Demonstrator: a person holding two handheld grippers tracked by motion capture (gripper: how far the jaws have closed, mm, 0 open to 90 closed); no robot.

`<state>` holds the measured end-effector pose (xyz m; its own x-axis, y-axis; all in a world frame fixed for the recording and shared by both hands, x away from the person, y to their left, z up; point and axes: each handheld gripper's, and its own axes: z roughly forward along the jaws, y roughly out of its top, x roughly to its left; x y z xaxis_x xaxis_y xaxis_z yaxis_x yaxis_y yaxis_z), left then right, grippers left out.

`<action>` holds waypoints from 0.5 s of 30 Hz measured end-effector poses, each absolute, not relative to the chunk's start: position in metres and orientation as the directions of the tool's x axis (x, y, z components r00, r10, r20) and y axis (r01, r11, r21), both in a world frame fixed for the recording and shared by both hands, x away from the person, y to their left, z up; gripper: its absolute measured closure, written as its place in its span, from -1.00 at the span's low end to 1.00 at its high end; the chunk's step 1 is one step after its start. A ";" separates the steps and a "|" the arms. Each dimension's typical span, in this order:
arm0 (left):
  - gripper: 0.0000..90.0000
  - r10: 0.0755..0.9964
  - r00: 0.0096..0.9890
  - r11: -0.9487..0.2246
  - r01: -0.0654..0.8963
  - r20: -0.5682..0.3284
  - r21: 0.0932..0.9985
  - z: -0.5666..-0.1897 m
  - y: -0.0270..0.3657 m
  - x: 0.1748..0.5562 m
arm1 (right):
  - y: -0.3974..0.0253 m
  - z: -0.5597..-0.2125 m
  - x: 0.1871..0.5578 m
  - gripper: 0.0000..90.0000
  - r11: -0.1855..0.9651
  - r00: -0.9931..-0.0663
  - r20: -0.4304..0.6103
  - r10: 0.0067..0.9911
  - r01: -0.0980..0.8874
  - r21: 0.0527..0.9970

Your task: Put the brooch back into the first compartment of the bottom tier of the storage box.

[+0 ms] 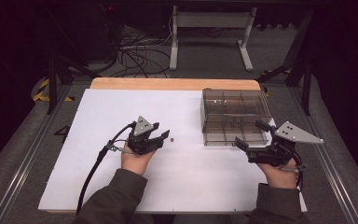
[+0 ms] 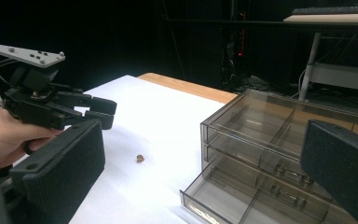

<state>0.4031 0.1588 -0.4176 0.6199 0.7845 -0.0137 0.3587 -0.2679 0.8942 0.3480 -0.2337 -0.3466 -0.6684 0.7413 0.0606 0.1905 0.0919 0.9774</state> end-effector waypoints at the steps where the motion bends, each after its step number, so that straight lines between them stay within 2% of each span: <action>1: 0.09 0.787 0.617 -0.271 0.363 -0.013 0.891 -0.419 0.158 0.404 | -0.234 -0.347 0.348 -0.99 0.092 -0.667 0.062 0.743 0.193 0.977; 15: 0.11 0.799 0.602 -0.313 0.406 0.007 0.859 -0.433 0.147 0.412 | -0.233 -0.347 0.349 -0.99 0.096 -0.673 0.064 0.737 0.198 0.976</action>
<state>0.4122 0.1475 -0.4332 0.6015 0.7988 0.0071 0.4059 -0.3133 0.8585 0.3491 -0.2326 -0.3471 -0.6732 0.7367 0.0639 0.1975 0.0959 0.9756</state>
